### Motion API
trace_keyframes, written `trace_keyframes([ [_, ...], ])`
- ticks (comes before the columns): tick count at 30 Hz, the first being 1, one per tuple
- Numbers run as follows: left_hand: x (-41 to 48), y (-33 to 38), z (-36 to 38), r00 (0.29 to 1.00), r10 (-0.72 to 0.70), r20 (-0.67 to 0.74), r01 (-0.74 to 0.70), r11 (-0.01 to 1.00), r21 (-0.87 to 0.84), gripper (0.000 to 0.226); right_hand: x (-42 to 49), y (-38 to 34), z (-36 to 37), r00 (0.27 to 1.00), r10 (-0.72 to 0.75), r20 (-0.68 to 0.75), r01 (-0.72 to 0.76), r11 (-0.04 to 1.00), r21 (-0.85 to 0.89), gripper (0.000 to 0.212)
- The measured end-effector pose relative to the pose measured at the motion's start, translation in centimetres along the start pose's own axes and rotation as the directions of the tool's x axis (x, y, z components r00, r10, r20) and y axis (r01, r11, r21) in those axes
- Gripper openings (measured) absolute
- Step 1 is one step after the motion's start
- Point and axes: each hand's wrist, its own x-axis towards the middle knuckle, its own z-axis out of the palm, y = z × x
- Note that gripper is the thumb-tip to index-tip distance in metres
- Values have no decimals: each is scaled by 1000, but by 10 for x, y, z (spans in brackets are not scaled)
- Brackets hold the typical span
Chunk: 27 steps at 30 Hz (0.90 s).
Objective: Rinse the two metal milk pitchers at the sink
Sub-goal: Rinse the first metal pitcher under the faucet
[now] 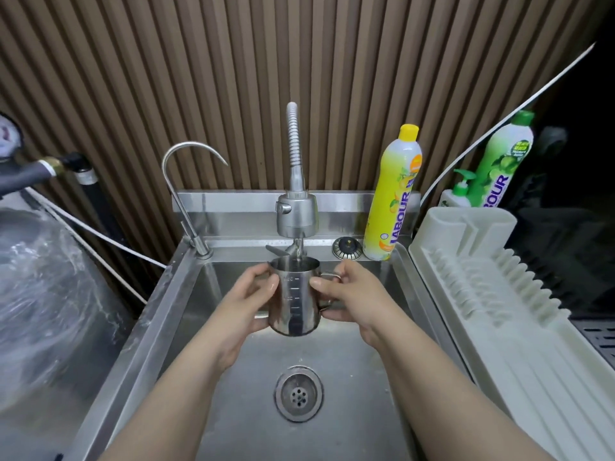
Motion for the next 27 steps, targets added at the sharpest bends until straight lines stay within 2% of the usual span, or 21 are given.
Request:
trace_keyframes([
  [5, -8, -3, 0, 995, 88, 53, -89, 995, 33, 48, -5, 7, -4, 999, -38, 21, 38, 999, 8, 37],
  [11, -5, 14, -14, 969, 236, 72, -245, 948, 203, 44, -5, 21, 7, 988, -79, 129, 55, 983, 178, 32],
  [15, 0, 21, -18, 959, 280, 47, -279, 905, 320, 41, 0, 22, 9, 984, -64, 168, 34, 984, 177, 30],
  [18, -2, 13, -15, 973, 229, -20, -215, 936, 278, 25, 1, 19, 1, 982, -11, 188, -3, 997, 79, 29],
  [22, -7, -11, -2, 999, 23, -43, -18, 992, 126, 23, 4, 6, -17, 990, 40, 136, -13, 981, -195, 34],
  [24, -8, -22, 6, 998, -63, -11, 64, 996, 67, 20, 5, -3, -26, 996, 0, 92, 32, 941, -338, 40],
  [27, -6, -28, 16, 994, -88, 70, 88, 996, 1, 23, 4, -12, -35, 992, -124, 32, 121, 820, -559, 45],
])
